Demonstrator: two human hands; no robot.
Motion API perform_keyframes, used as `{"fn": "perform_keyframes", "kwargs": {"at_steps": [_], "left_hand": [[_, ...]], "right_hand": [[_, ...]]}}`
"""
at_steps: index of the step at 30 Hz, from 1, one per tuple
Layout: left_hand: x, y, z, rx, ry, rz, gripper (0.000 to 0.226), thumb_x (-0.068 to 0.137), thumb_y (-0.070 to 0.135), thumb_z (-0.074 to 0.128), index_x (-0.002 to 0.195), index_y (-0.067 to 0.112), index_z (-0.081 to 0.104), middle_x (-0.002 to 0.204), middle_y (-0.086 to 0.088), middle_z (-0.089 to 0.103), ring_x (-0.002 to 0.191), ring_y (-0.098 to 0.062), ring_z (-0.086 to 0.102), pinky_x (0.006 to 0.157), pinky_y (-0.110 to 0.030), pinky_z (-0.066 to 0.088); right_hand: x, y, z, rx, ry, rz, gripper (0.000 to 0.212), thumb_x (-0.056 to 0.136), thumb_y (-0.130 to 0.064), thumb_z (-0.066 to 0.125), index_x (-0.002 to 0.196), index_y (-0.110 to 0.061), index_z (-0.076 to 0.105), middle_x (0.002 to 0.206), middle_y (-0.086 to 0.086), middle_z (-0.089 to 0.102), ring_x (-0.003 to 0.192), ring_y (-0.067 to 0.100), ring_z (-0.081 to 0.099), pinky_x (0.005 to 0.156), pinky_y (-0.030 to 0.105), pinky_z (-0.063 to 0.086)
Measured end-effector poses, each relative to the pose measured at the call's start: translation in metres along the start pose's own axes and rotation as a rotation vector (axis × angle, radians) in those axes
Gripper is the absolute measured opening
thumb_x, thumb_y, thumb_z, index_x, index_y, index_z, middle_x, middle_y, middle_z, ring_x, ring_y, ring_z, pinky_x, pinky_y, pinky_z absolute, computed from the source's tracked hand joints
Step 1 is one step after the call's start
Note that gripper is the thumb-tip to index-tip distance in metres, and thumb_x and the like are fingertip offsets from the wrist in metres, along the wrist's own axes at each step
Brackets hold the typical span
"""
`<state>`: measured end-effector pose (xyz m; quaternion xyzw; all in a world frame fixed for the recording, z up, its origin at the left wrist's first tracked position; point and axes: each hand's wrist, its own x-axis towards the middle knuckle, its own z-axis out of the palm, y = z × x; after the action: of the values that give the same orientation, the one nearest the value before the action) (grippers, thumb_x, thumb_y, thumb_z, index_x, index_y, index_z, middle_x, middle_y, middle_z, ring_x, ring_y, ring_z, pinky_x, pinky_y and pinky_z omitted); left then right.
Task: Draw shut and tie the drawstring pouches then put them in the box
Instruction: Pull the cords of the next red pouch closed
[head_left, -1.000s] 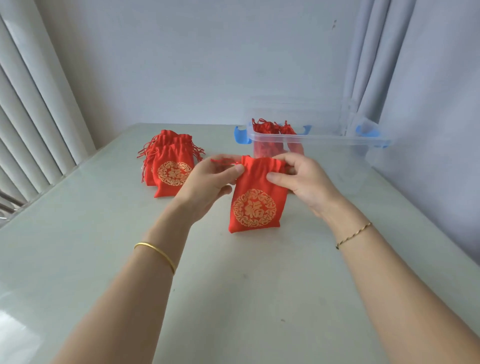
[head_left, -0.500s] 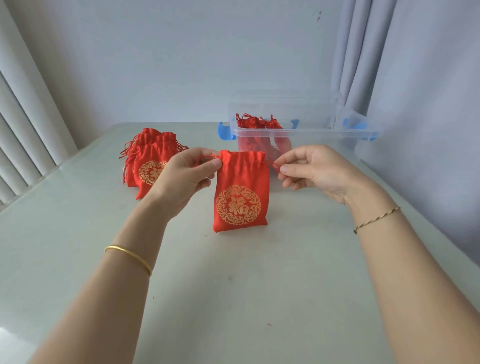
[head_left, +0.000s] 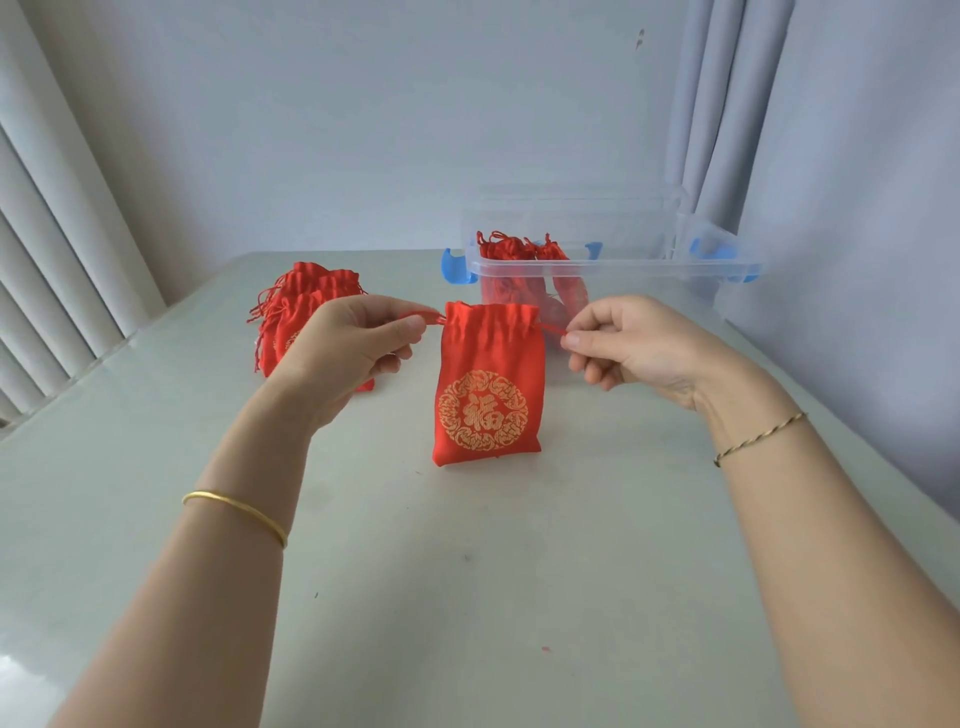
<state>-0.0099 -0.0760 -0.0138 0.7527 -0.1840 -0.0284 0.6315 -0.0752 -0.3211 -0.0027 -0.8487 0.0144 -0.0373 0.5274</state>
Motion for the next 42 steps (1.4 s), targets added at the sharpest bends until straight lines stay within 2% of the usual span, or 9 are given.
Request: {"fn": "perform_keyframes", "kwargs": {"at_steps": [8,13,17,20,24,28,33,37,42], "left_hand": [[0.003,0.005,-0.006,0.311,0.191,0.11,0.008,0.087,0.008,0.061,0.087,0.009,0.069,0.064,-0.003,0.058,0.045,0.002,0.051,0.05,-0.008,0.046],[0.004,0.005,-0.011,0.456,0.249,0.137,0.013,0.086,0.02,0.064,0.08,0.009,0.069,0.057,0.0,0.051,0.049,-0.01,0.047,0.052,-0.02,0.04],[0.003,0.004,-0.015,0.389,0.239,0.094,0.03,0.091,0.03,0.057,0.069,0.014,0.068,0.043,0.01,0.051,0.04,-0.003,0.041,0.047,-0.015,0.036],[0.004,0.003,-0.015,0.165,0.23,-0.026,0.04,0.093,0.036,0.052,0.063,0.013,0.063,0.04,0.011,0.046,0.038,-0.007,0.035,0.044,-0.016,0.032],[0.005,0.006,-0.018,-0.591,0.17,-0.26,0.047,0.094,0.032,0.05,0.049,0.02,0.051,0.043,0.009,0.035,0.035,-0.005,0.026,0.037,-0.014,0.023],[0.009,0.008,-0.019,-0.93,0.164,-0.326,0.05,0.095,0.028,0.046,0.045,0.022,0.049,0.042,0.011,0.033,0.033,-0.004,0.024,0.037,-0.013,0.022],[0.006,0.016,-0.006,-0.867,0.168,-0.164,0.043,0.096,0.036,0.046,0.055,0.022,0.05,0.057,0.009,0.045,0.045,-0.005,0.038,0.047,-0.015,0.032],[-0.003,0.036,0.016,-0.621,0.026,-0.019,0.042,0.098,0.04,0.037,0.061,0.022,0.047,0.089,0.007,0.068,0.088,-0.008,0.064,0.078,-0.026,0.043],[-0.02,0.054,0.04,-0.423,-0.166,0.065,0.027,0.096,0.029,0.045,0.088,0.01,0.063,0.073,0.002,0.059,0.065,-0.011,0.058,0.073,-0.025,0.05]], "right_hand": [[0.002,-0.002,0.0,-0.216,0.183,-0.126,0.009,0.087,-0.001,0.058,0.085,-0.009,0.062,0.064,0.003,0.06,0.049,0.01,0.055,0.049,0.018,0.046],[0.002,-0.003,0.003,-0.323,0.286,-0.161,0.012,0.088,-0.004,0.057,0.077,-0.01,0.061,0.063,0.005,0.062,0.05,0.014,0.059,0.052,0.025,0.051],[0.002,-0.002,0.0,-0.188,0.286,-0.154,0.02,0.092,-0.013,0.054,0.073,-0.012,0.06,0.063,0.004,0.061,0.043,0.005,0.054,0.045,0.019,0.045],[0.004,0.0,0.0,0.21,0.217,0.008,0.025,0.095,-0.018,0.05,0.071,-0.011,0.057,0.059,0.001,0.056,0.04,0.004,0.047,0.04,0.016,0.037],[0.005,0.003,-0.007,0.861,0.098,0.242,0.028,0.096,-0.02,0.046,0.068,-0.015,0.049,0.046,-0.005,0.049,0.034,0.003,0.04,0.036,0.011,0.028],[0.008,0.008,-0.013,1.117,0.108,0.314,0.03,0.097,-0.021,0.042,0.067,-0.017,0.044,0.045,-0.006,0.044,0.032,0.003,0.036,0.035,0.011,0.027],[0.008,-0.001,-0.007,0.955,0.256,0.185,0.028,0.096,-0.02,0.046,0.068,-0.014,0.05,0.043,-0.005,0.049,0.032,0.004,0.039,0.036,0.011,0.031],[-0.002,-0.026,0.001,0.751,0.241,-0.013,0.027,0.094,-0.02,0.05,0.069,-0.015,0.057,0.05,-0.006,0.052,0.041,0.006,0.042,0.04,0.015,0.035],[-0.014,-0.05,0.019,0.553,0.227,-0.199,0.026,0.092,-0.021,0.054,0.069,-0.016,0.063,0.058,-0.004,0.049,0.052,0.008,0.038,0.049,0.017,0.035]]}}
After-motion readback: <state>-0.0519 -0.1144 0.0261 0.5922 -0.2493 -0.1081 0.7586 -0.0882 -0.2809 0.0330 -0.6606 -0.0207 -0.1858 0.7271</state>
